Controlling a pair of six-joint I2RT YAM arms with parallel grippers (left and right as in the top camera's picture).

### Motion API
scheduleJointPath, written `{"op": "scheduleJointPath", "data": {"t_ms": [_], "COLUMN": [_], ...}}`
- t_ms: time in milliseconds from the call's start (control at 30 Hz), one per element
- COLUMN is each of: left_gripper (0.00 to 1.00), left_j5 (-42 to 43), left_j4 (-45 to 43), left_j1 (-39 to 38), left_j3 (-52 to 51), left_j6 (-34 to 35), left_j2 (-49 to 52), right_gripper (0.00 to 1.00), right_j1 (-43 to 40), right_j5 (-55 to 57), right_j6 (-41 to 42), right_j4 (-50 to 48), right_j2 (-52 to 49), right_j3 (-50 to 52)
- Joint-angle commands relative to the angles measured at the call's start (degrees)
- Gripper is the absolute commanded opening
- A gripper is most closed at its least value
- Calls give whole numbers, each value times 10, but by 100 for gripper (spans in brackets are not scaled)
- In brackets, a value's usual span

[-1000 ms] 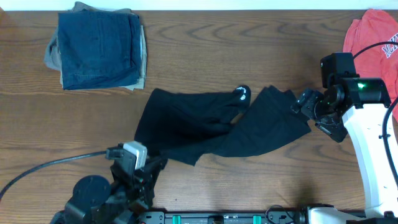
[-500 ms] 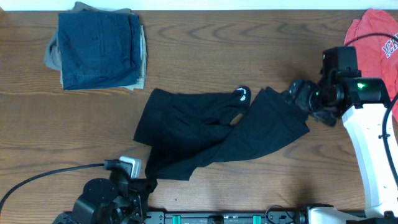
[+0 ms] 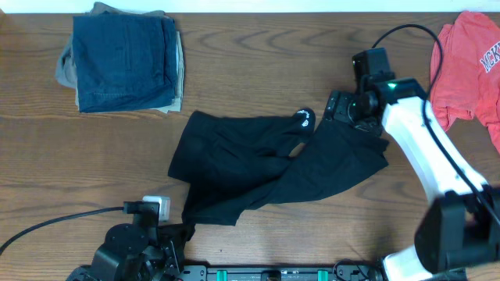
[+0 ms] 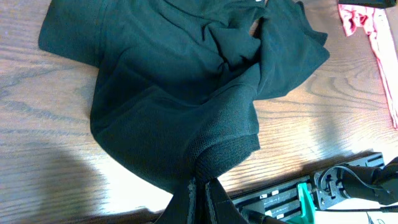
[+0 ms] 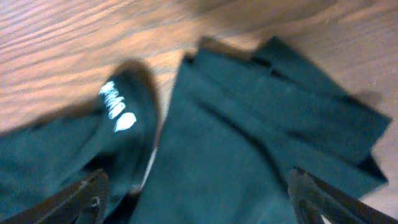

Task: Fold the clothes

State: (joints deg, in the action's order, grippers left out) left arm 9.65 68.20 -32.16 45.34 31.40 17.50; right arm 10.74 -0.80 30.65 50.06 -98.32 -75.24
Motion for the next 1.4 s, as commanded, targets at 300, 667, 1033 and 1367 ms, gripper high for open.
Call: {"op": "scheduleJointPath", "data": {"t_ms": [300,667,1033,1367], "left_gripper": [6,6,6,6], "left_j5": [-19,-31,-38,-40], "left_j4": [3,3,3,3], "left_j1": [-1,0,0,-1], "left_j3": [9,9,9,9], "left_j6": [4,4,4,4], "left_j2": [-4,-4,-4,-4], "right_gripper": [76,63,1,1], "right_j1": [7,25,9,-22], "right_j5": [55,59,89,94], "right_j6": [-8,-2,6,10], "right_j4": [-78,-116,-51,167], "right_j2": [-117,-180,-175,-111], "right_j3": [-1,-1,-24,-149]}}
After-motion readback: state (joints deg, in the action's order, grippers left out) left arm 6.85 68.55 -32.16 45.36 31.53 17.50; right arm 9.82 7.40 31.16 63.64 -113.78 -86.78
